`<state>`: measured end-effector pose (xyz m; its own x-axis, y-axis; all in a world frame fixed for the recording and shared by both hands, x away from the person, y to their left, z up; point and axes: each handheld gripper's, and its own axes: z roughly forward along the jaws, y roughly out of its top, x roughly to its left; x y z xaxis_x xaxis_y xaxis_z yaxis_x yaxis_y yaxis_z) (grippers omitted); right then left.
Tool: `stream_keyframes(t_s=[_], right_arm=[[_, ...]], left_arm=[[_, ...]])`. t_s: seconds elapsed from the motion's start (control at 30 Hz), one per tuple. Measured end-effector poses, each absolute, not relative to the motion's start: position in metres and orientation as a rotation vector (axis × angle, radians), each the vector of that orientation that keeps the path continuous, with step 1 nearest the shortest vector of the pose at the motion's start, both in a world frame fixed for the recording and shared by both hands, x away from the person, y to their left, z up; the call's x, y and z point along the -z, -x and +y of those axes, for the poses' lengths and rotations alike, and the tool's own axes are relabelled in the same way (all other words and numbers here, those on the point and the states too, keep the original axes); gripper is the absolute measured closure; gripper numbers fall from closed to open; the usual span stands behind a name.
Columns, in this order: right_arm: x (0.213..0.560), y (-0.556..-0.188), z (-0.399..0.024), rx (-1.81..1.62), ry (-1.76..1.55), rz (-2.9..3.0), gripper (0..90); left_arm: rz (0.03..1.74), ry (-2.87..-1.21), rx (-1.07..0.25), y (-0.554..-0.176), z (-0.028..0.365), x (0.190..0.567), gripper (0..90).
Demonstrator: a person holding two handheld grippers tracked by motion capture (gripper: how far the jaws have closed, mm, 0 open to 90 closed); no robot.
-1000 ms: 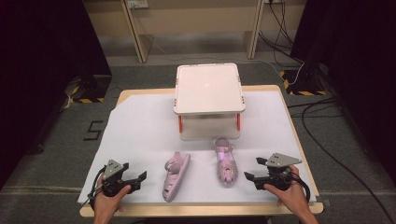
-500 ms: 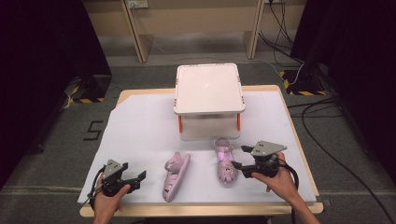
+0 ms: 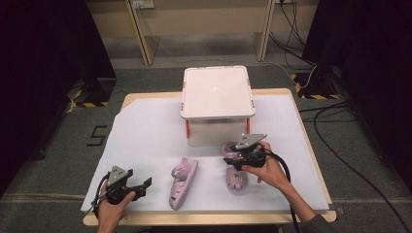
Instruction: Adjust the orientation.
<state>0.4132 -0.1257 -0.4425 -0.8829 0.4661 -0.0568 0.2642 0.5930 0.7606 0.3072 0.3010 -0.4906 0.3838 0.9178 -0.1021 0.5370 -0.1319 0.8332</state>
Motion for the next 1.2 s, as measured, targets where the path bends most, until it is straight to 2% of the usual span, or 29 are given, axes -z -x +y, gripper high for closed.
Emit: stream_keyframes(t_s=[0.07,0.13,0.17,0.23,0.37,0.53,0.73,0.87,0.9,0.93,1.2], right_arm=[[0.446,-0.414,-0.126,-1.152,-0.613,2.591,50.2],[0.446,-0.413,-0.128,-1.137,-0.631,2.569,58.7],[0.444,-0.413,-0.131,-1.141,-0.671,2.568,59.6],[0.440,-0.410,-0.136,-1.153,-0.729,2.579,58.8],[0.438,-0.399,-0.151,-1.134,-0.822,2.574,50.0],[0.437,-0.376,-0.177,-1.104,-0.877,2.585,44.9],[0.438,-0.357,-0.195,-1.086,-0.831,2.605,54.6],[0.438,-0.359,-0.195,-1.016,-0.740,2.583,70.4],[0.438,-0.361,-0.195,-1.011,-0.725,2.568,76.7],[0.437,-0.362,-0.195,-1.012,-0.722,2.568,78.6],[0.438,-0.371,-0.195,-1.265,-0.933,2.477,82.6]], left_arm=[[1.269,-1.795,-0.564,-0.307,0.301,0.491,14.9],[1.266,-1.796,-0.568,-0.307,0.300,0.491,15.0],[1.265,-1.798,-0.567,-0.307,0.300,0.491,15.0],[1.265,-1.799,-0.566,-0.307,0.300,0.491,15.0],[1.272,-1.796,-0.568,-0.307,0.300,0.491,15.1],[1.274,-1.797,-0.572,-0.308,0.300,0.491,15.2],[1.271,-1.802,-0.574,-0.309,0.299,0.491,15.3],[1.276,-1.802,-0.571,-0.310,0.298,0.492,15.3],[1.277,-1.799,-0.571,-0.310,0.298,0.492,15.3],[1.277,-1.801,-0.570,-0.310,0.298,0.492,15.3],[1.271,-1.798,-0.567,-0.310,0.298,0.491,15.8]])
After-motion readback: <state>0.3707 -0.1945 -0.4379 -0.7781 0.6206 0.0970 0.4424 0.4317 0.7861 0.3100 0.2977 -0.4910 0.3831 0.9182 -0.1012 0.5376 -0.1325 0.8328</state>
